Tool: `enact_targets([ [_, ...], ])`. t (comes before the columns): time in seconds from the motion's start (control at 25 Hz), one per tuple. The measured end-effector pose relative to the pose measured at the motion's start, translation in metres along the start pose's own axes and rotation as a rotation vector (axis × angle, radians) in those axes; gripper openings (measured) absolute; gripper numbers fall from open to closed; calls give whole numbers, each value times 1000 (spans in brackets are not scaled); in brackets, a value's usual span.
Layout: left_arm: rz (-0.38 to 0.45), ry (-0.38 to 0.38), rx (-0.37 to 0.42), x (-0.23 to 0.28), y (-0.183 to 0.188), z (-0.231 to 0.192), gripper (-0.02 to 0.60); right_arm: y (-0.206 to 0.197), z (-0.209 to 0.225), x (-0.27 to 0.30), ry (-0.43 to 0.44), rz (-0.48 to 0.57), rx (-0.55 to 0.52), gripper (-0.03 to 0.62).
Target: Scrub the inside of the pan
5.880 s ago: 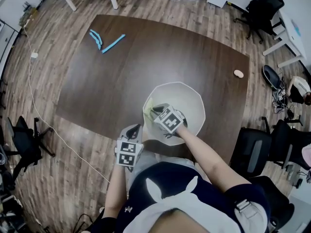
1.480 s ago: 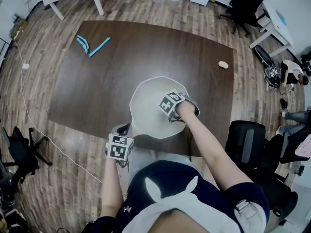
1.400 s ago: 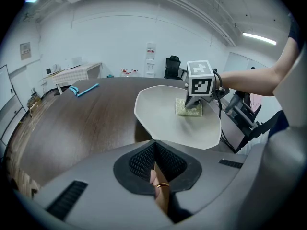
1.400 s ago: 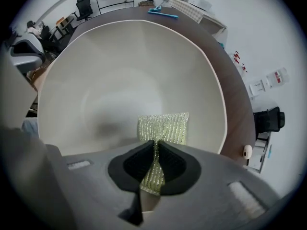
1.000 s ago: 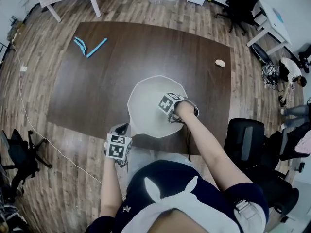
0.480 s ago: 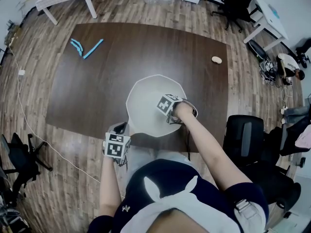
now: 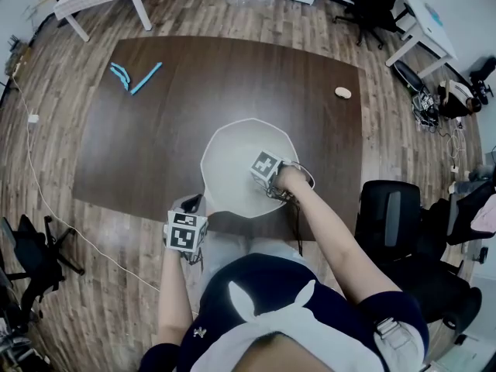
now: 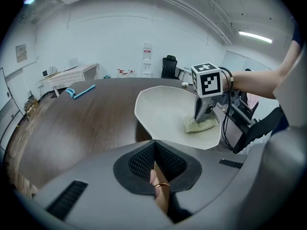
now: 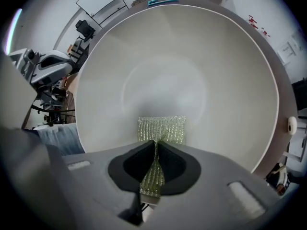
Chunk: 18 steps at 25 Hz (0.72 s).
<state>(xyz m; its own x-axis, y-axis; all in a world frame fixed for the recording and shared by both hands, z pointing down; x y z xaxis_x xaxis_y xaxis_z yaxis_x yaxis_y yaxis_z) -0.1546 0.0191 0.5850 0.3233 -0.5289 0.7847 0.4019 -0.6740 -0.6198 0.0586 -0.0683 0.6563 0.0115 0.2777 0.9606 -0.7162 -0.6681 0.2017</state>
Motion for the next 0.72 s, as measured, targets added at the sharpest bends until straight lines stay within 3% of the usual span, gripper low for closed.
enact_targets([
  [0.44,-4,-11,5,1,2,0,3,-1,-9,2,57,9,0,32],
  [0.72,0,-19,8,-2,3,-1,3,0,-28,4,140,23,8,32],
])
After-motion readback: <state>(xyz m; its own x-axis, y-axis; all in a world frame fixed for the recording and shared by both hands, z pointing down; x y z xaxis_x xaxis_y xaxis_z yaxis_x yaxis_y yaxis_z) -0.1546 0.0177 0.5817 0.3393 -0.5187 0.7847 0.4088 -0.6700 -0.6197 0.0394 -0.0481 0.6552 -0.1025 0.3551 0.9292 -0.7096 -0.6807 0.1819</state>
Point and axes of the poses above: the fingertips, and each gripper's own axes: x forward along the fingers, z to its right, y out of its top, the point moved 4 cm from there along -x, backward along the fingers, and after that the axes turned 13 degrees about x, right-handed, at the moved point
